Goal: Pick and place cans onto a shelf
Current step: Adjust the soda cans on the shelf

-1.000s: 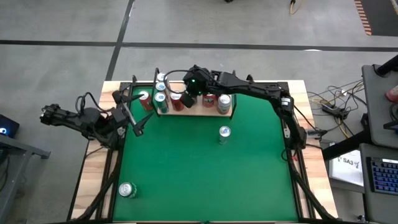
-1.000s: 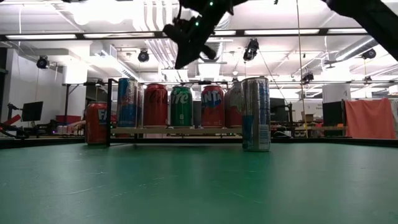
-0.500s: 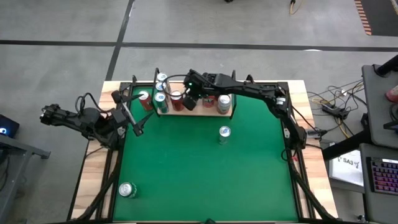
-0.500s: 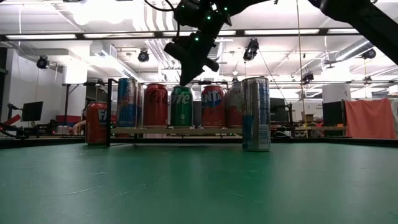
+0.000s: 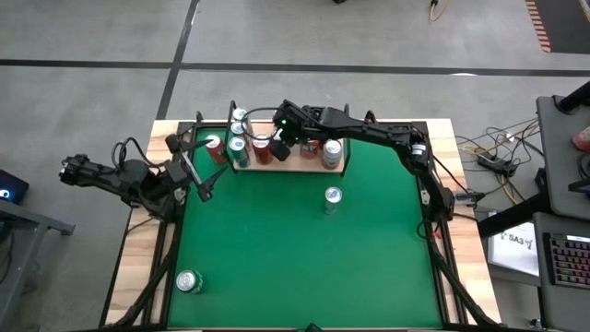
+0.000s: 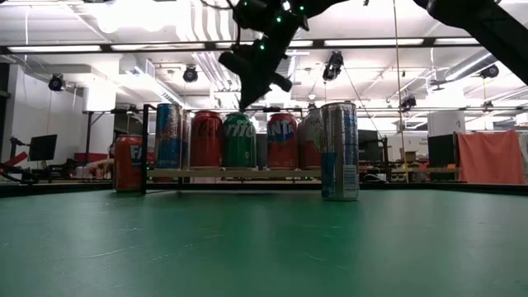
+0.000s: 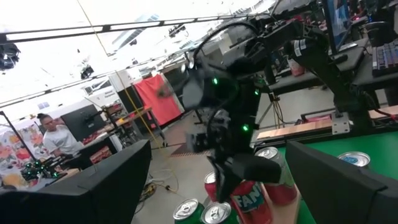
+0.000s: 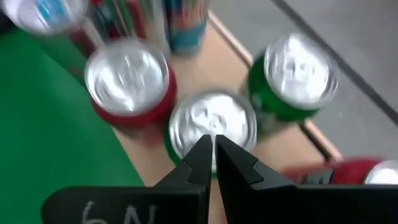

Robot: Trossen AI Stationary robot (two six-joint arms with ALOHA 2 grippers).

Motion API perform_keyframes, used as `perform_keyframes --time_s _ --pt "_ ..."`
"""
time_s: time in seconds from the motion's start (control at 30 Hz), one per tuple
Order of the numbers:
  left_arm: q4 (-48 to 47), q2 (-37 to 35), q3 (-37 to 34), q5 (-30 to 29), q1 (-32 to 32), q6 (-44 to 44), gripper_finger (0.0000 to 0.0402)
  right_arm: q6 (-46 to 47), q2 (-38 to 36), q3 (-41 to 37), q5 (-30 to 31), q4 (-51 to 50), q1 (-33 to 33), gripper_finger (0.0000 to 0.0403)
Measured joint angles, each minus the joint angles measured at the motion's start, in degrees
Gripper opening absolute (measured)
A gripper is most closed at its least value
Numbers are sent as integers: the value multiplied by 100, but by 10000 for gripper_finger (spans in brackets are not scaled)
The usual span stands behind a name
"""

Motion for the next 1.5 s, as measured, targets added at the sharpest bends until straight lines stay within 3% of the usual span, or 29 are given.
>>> perform_keyframes --time_s 0.4,1.5 --pt "13 -11 33 0 0 140 356 -246 192 0 0 595 -125 13" --pt "10 -4 33 2 0 149 356 -83 85 0 152 -221 -122 13"
